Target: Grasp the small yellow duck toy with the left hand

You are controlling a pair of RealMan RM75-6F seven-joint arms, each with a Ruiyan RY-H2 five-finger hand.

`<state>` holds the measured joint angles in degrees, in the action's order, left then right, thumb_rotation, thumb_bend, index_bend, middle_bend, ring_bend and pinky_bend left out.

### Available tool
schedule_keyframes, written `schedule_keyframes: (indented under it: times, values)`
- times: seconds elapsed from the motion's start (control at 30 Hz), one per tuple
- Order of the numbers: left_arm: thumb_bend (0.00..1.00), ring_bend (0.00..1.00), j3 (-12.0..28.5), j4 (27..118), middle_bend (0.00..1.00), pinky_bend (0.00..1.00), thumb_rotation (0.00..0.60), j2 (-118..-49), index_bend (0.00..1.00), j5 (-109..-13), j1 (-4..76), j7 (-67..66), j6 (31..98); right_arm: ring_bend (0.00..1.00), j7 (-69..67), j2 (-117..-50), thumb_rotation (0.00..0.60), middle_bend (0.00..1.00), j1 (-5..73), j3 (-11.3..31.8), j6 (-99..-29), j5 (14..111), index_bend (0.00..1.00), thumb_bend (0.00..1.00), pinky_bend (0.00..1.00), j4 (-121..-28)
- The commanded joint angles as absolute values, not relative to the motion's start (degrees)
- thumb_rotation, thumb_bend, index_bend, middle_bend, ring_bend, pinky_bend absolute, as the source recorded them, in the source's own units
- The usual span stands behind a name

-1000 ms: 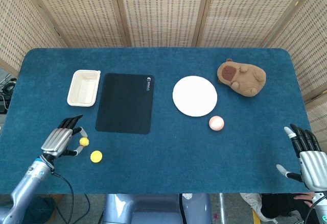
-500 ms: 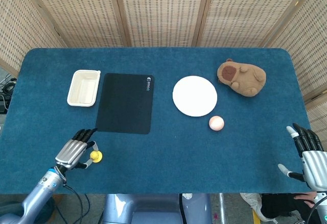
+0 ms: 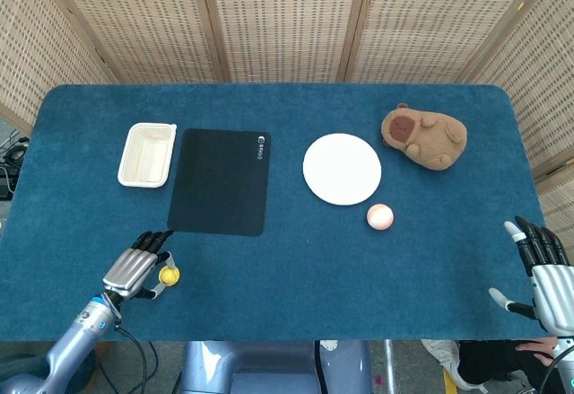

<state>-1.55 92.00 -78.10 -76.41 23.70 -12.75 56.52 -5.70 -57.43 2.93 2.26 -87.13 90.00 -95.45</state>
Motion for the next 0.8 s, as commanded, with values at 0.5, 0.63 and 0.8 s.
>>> schedule_keyframes:
  times: [0.5, 0.63, 0.8]
  values:
    - [0.25, 0.0, -0.8, 94.75, 0.0, 0.0, 0.6, -74.0, 0.07, -78.55, 23.34, -8.37, 59.68, 0.0, -5.7, -57.26, 0.6, 0.0, 2.82, 2.26, -87.36, 90.11, 0.01, 0.0, 0.0, -95.66]
    - [0.18, 0.0, 1.26, 98.01, 0.0, 0.0, 0.6, -69.23, 0.0, -81.01, 21.11, -2.91, 66.76, 0.0, -5.92, -57.07, 0.6, 0.0, 2.7, 2.24, -87.68, 90.34, 0.01, 0.0, 0.0, -95.84]
    - [0.06, 0.0, 2.99, 101.04, 0.0, 0.0, 0.6, -63.47, 0.0, -81.44, 15.8, -1.39, 77.77, 0.0, -6.17, -56.89, 0.6, 0.0, 2.59, 2.31, -87.95, 90.37, 0.01, 0.0, 0.0, -95.95]
